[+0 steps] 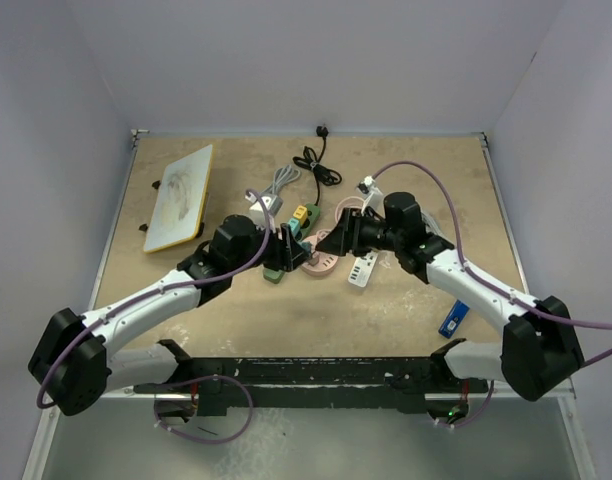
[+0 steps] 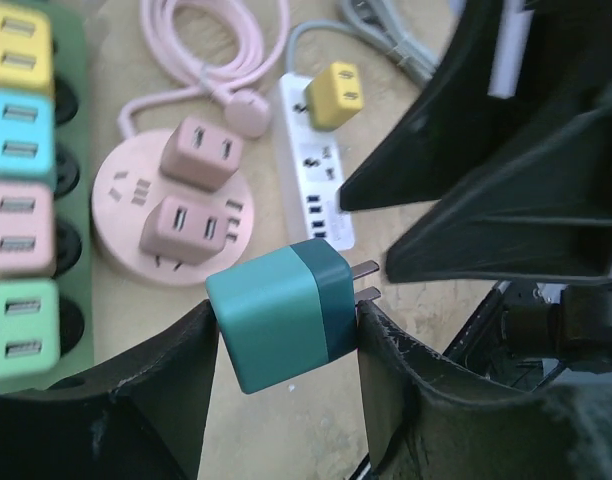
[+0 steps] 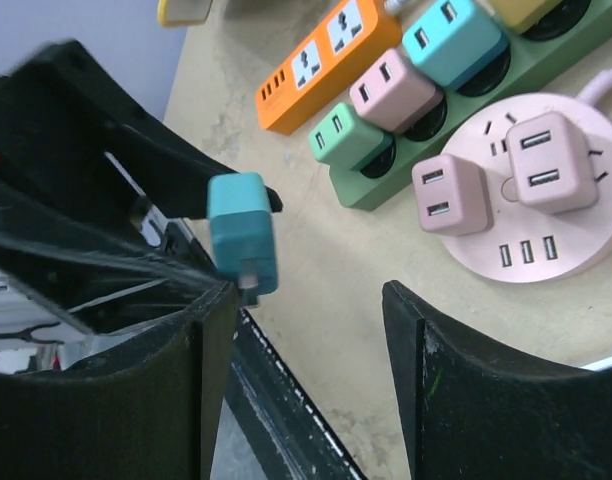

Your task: Insert the plug

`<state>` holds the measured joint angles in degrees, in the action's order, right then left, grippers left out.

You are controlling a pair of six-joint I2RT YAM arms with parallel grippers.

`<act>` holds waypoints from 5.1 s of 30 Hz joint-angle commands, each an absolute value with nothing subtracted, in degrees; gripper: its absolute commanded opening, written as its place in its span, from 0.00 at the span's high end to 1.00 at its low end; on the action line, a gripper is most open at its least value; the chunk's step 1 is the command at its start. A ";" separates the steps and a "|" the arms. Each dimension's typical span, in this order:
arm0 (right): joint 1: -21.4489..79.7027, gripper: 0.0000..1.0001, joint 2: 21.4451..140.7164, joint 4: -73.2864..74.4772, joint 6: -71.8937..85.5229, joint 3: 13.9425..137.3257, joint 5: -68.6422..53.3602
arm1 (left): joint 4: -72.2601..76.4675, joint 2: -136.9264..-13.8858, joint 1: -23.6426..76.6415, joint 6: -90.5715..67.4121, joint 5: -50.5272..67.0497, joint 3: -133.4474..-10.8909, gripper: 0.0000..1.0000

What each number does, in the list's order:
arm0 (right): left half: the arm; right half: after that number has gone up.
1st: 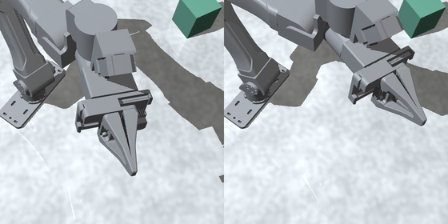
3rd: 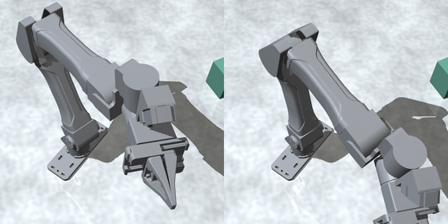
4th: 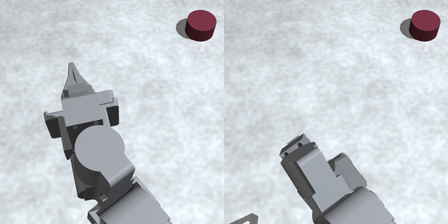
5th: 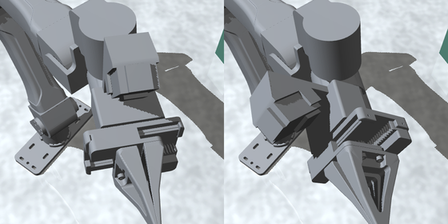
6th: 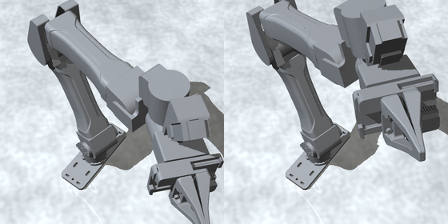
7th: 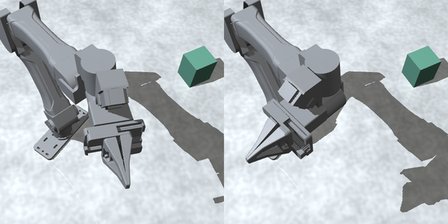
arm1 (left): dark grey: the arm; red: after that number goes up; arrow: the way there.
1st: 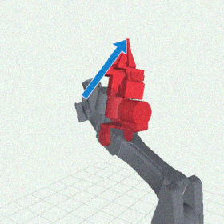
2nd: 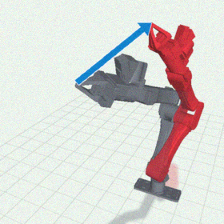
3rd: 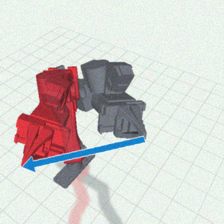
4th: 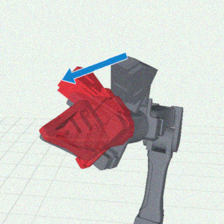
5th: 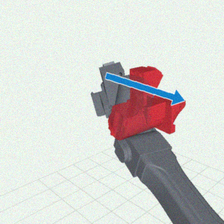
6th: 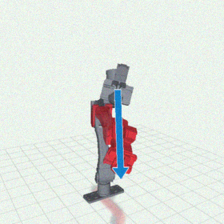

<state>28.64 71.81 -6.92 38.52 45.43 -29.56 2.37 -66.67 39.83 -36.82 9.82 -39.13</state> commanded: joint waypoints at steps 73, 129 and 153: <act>21.00 0.93 63.09 -39.73 44.33 46.63 -65.93 | 25.49 -67.75 40.33 -48.89 43.20 -47.18 0.61; 20.54 0.27 56.65 -6.69 30.15 45.13 -24.67 | -32.69 -93.24 19.38 6.98 5.71 -68.81 1.00; 20.48 0.28 55.55 -5.08 30.10 44.42 -21.29 | -31.48 -100.26 19.50 -16.35 10.67 -67.48 1.00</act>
